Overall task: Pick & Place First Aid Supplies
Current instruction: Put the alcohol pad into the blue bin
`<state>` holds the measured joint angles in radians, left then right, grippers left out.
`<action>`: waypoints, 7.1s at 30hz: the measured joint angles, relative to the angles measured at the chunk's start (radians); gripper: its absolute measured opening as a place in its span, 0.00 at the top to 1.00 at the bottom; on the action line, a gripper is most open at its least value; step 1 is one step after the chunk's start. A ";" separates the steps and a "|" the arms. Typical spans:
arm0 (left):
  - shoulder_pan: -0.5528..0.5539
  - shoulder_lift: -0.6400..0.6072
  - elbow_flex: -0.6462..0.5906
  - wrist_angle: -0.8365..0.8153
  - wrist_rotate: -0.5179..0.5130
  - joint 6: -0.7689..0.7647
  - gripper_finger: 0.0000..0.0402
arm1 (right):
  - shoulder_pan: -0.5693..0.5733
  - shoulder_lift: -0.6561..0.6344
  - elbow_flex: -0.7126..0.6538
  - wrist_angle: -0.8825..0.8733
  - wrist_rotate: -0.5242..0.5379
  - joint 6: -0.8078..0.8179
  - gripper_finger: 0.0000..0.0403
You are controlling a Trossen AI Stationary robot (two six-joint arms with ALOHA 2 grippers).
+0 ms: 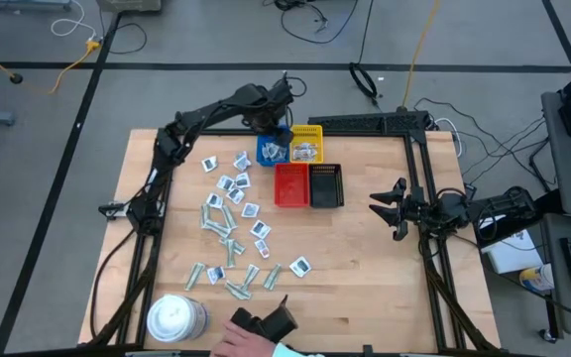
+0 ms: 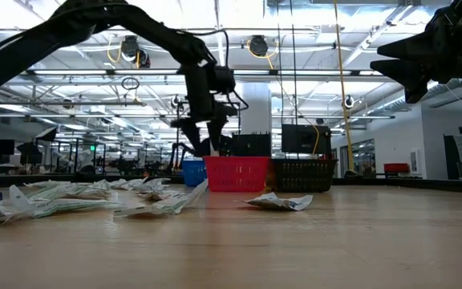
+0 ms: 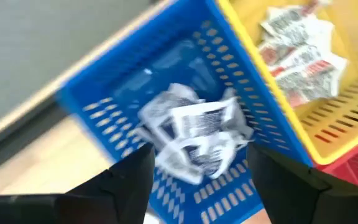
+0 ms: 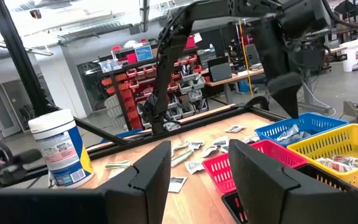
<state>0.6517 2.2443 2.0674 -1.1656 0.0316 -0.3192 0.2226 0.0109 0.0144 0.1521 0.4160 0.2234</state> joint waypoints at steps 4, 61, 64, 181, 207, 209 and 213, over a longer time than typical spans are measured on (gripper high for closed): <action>-0.006 -0.035 0.000 -0.047 -0.047 -0.046 0.33 | 0.000 0.000 0.000 0.000 0.000 0.000 0.61; -0.997 -0.676 -1.027 0.161 0.032 -0.991 0.40 | 0.000 0.000 0.000 0.000 0.000 0.000 0.61; -1.054 -0.676 -1.028 0.191 0.035 -1.062 0.40 | 0.000 0.000 0.000 0.000 0.000 0.000 0.61; -0.079 -0.586 -0.659 -0.073 0.113 0.051 1.00 | 0.000 0.000 0.000 0.000 0.000 0.000 0.61; 0.038 0.065 0.118 -0.149 0.045 0.179 1.00 | 0.000 0.000 0.000 0.000 0.000 0.000 0.61; 0.038 0.093 0.119 -0.138 0.045 0.181 1.00 | 0.000 0.000 0.000 0.000 0.000 0.000 0.61; 0.037 0.126 0.119 -0.137 0.035 0.182 0.99 | 0.000 0.000 0.000 0.000 0.000 0.000 0.61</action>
<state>0.6888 2.3703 2.1860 -1.3022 0.0669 -0.1375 0.2226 0.0107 0.0143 0.1524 0.4162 0.2235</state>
